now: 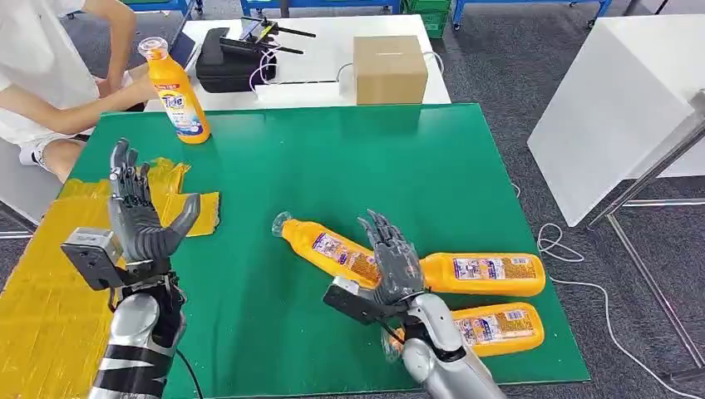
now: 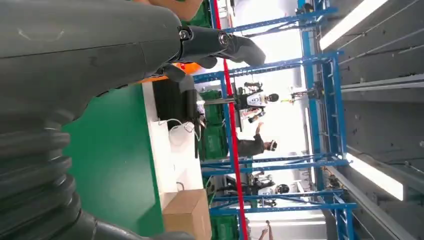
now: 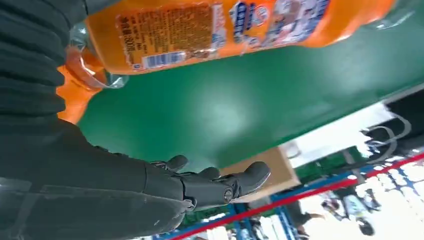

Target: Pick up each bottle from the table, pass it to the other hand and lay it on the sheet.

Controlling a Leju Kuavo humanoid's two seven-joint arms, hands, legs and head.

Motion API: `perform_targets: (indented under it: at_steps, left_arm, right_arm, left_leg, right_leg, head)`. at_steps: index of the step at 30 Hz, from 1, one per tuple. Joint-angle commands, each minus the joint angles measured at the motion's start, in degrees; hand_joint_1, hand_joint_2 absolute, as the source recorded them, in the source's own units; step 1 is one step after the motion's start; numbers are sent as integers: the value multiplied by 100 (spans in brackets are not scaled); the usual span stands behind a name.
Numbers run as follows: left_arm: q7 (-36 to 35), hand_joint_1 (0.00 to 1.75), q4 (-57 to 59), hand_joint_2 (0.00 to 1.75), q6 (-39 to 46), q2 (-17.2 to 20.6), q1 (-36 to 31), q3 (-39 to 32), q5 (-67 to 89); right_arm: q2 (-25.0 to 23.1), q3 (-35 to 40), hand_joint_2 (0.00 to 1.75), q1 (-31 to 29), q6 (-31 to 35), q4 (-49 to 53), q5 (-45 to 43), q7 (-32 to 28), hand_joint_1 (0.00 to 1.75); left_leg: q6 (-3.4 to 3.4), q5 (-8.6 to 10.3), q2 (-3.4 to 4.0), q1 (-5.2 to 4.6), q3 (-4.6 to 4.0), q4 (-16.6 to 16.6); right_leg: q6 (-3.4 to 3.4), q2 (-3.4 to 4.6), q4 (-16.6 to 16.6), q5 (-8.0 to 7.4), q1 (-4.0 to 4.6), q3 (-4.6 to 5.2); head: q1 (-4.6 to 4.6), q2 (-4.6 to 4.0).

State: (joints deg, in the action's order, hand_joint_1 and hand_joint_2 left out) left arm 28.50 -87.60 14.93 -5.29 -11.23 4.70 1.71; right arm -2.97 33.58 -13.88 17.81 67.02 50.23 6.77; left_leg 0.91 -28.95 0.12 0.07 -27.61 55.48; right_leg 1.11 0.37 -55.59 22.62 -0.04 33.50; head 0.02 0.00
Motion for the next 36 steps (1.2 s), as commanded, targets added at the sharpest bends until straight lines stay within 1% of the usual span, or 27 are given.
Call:
perform_targets:
  at_steps: [1,11,16,21,26,28,32,36]
  left_arm:
    - [-70,0,305,175,-18,-55,-311,12,18]
    - [-93,0,450,175,-36,-105,-460,184,15]
    - [-105,0,483,175,-43,-104,-483,213,14]
    - [-125,0,634,175,-52,-149,-579,318,-9]
    - [-130,0,719,175,-51,-157,-641,350,-53]
    - [-130,0,784,175,-61,-163,-697,381,-88]
    - [-130,0,816,175,-64,-175,-735,395,-101]
    - [-131,0,850,175,-75,-204,-802,401,-113]
  right_arm:
    - [-173,-423,175,-494,-62,-958,-139,100,0]
    - [-377,-592,175,-863,-313,-1648,-505,-26,0]
    - [-409,-608,175,-935,-393,-1785,-601,-62,0]
    - [-538,-644,175,-1230,-599,-2300,-868,-197,0]
    - [-589,-623,175,-1403,-763,-2578,-1029,-268,0]
    - [-605,-537,175,-1589,-815,-2871,-994,-167,0]
    - [-603,-447,175,-1736,-780,-3055,-867,-69,0]
    - [-601,-228,175,-1997,-770,-3315,-493,239,0]
  left_leg:
    - [-3,-1,-4,5,5,-1]
    - [-3,-1,-5,5,5,-1]
    - [-2,1,-6,2,3,-1]
    - [-3,1,-8,4,3,1]
    - [-4,0,-7,5,6,-1]
    - [-4,0,-8,5,6,0]
    - [-2,1,-6,1,3,1]
    - [-2,0,-6,3,2,3]
  right_leg:
    - [3,-6,6,-1,5,-8]
    - [2,-6,5,0,5,-6]
    - [2,-7,4,-1,3,-3]
    - [2,-9,5,-1,4,-5]
    - [3,-8,6,-1,5,-7]
    - [3,-10,6,-1,5,-8]
    - [3,-7,1,0,1,-2]
    - [3,-7,1,0,3,-3]
  head:
    - [0,0]
    - [0,0]
    - [0,0]
    - [0,0]
    - [0,0]
    - [0,0]
    - [0,0]
    - [0,0]
